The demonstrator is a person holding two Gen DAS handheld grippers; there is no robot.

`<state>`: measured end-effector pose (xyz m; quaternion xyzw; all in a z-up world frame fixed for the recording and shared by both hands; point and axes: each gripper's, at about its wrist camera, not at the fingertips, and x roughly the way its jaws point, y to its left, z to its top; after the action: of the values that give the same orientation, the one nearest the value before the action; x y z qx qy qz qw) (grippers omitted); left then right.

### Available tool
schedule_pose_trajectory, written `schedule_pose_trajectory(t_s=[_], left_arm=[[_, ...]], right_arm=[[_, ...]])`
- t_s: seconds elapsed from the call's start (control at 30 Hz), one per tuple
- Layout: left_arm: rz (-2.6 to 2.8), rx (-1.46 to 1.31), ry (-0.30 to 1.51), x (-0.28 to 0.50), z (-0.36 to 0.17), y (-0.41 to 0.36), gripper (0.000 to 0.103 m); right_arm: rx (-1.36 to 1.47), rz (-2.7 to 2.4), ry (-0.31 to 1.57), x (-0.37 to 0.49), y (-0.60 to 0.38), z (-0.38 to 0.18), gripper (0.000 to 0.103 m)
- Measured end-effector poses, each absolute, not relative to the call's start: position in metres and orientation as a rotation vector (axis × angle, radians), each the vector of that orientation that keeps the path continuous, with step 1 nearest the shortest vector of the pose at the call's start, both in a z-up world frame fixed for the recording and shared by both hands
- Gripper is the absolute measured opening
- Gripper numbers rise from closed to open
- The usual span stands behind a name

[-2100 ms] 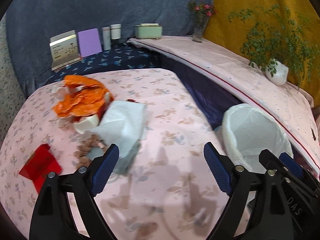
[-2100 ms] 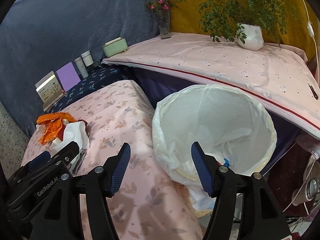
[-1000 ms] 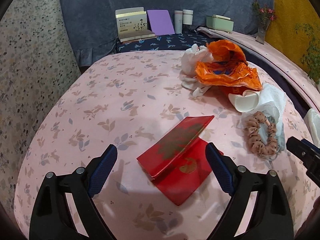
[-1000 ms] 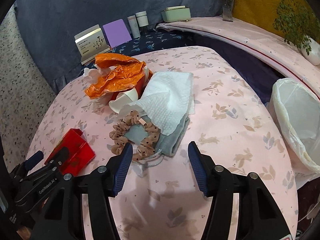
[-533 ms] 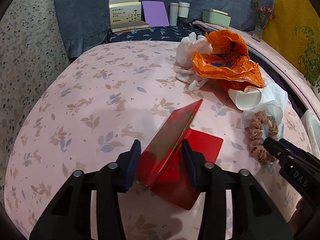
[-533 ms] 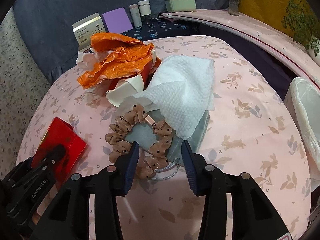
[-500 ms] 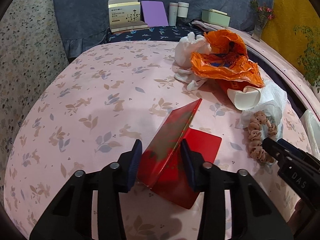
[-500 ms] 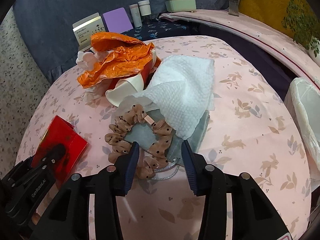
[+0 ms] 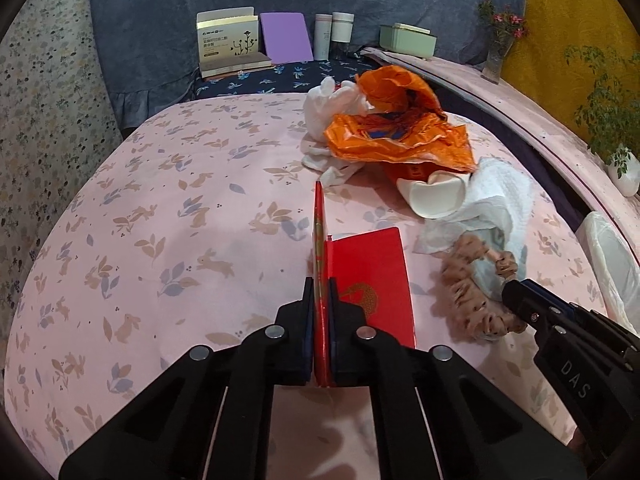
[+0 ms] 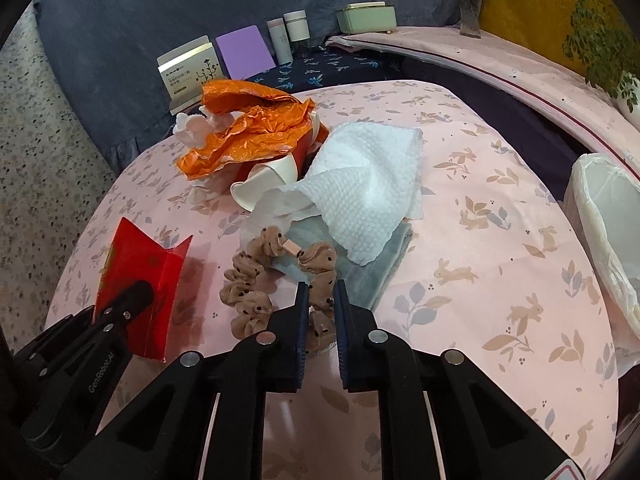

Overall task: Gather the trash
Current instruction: 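Grasp the red envelope with the left gripper while the right gripper grasps the brown scrunchie, then carry the envelope and scrunchie over the bin and open both grippers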

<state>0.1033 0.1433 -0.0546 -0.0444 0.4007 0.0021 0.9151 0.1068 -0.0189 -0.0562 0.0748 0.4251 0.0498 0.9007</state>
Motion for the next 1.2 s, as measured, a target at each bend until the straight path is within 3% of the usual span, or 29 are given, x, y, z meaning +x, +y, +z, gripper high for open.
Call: schedule_pose_trajectory(t_s=[0.67,1.2], left_arm=[[-0.114,-0.038,0.777,0.082,-0.016,0.071,0.005],[-0.222,0.052,0.76,0.085,-0.003,-0.013,0.005]], right_arm=[[0.247,0.057,0.727,0.069,-0.084,-0.005,0.011],[0.335,-0.055,0.679,0.052,-0.162,-0.001,0.011]])
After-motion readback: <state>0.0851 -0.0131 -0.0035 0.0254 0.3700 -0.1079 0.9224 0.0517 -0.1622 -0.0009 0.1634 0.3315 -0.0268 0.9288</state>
